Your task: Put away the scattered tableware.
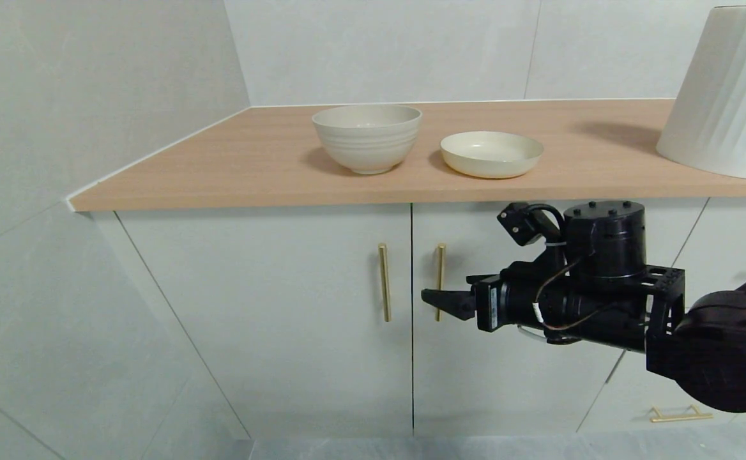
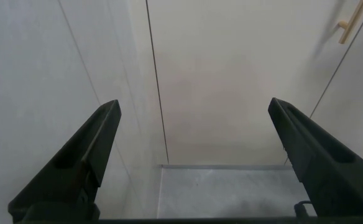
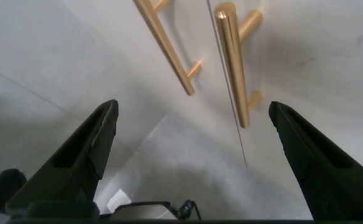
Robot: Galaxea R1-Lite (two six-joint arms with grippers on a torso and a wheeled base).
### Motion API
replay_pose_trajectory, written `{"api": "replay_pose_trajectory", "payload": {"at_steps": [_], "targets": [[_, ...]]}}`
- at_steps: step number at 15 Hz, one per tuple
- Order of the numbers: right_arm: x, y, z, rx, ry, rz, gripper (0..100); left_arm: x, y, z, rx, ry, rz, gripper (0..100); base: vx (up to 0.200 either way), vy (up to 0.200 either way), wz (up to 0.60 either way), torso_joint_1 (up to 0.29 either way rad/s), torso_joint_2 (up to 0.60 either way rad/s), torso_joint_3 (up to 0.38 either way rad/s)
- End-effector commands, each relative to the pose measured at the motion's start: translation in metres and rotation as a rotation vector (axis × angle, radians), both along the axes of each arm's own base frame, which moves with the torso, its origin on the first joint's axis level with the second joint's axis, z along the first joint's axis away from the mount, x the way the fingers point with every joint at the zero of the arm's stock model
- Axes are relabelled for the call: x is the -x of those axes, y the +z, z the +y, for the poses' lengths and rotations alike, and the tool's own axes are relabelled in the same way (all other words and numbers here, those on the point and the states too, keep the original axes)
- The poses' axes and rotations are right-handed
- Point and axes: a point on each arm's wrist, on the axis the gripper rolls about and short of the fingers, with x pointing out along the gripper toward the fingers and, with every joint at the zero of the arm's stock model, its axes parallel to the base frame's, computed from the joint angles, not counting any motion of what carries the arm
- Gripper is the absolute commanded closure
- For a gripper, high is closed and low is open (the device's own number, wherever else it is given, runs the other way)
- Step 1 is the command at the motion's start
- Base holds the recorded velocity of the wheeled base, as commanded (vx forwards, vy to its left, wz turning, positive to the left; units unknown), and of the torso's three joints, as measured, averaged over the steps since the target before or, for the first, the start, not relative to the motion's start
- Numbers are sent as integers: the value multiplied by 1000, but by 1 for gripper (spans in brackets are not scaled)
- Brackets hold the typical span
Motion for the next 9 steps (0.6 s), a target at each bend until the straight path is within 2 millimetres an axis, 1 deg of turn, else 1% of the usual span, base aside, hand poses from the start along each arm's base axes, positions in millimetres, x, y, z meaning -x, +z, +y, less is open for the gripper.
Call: {"api": "replay_pose_trajectory", "payload": {"at_steps": [1,6,9], "targets": [[-8,-12,5,-12,-6,15,0,0,0,0,0,1,0,0,0,0,0,0,0,0],[-24,-28,18,-113,-20,-10,0,0,0,0,0,1,0,0,0,0,0,0,0,0],[-28,-34,22,-148,-24,-22,0,0,0,0,0,1,0,0,0,0,0,0,0,0]]}}
